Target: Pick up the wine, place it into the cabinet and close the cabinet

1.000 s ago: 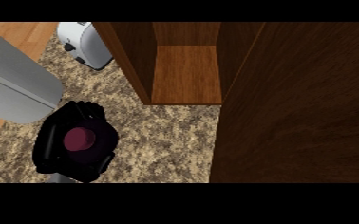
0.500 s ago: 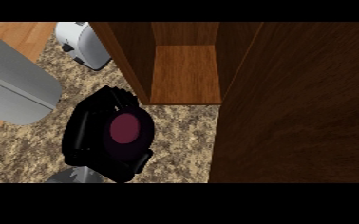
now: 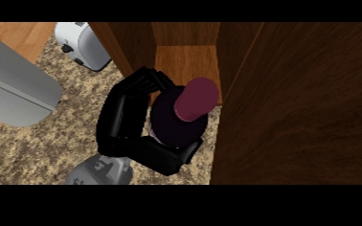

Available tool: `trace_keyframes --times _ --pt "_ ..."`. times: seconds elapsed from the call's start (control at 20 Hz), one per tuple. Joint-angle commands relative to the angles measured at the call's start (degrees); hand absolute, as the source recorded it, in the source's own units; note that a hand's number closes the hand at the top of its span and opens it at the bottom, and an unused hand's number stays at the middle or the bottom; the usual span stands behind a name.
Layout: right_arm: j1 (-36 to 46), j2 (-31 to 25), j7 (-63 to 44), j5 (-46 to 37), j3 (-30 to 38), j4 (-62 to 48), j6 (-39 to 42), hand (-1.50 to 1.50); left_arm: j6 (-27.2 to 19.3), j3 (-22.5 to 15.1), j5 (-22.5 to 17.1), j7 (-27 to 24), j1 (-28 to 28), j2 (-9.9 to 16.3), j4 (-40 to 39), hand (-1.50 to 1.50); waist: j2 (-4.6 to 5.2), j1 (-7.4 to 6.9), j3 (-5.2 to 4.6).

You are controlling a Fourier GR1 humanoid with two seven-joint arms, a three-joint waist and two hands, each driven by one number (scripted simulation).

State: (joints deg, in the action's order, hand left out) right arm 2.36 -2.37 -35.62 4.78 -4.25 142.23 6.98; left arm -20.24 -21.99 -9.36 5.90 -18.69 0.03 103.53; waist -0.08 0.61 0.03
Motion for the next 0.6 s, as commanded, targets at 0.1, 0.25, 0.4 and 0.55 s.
trace_keyframes --times 0.1,0.25,0.4,0.55 --pt "-3.3 -1.4 -2.3 7.0 3.0 7.2 1.4 -1.50 -6.9 -1.9 0.8 -0.3 -6.7 0.0 -5.9 1.50 0.04 0.16 0.01" --pt "-3.5 0.1 -2.0 4.7 0.6 7.5 0.8 -1.50 -10.7 -4.1 0.9 0.6 -9.6 0.0 -7.7 1.50 0.01 0.15 0.00" --pt "-1.4 -1.6 -3.6 7.3 3.4 6.7 1.5 -1.50 -15.0 -5.5 -0.3 -0.6 -13.4 0.0 -11.2 1.50 0.06 0.26 -0.01" --pt "2.4 -2.6 -5.6 8.8 7.0 5.3 0.0 -1.50 -12.9 -4.6 2.7 0.3 -12.4 0.0 -11.1 1.50 0.02 -0.22 -0.01"
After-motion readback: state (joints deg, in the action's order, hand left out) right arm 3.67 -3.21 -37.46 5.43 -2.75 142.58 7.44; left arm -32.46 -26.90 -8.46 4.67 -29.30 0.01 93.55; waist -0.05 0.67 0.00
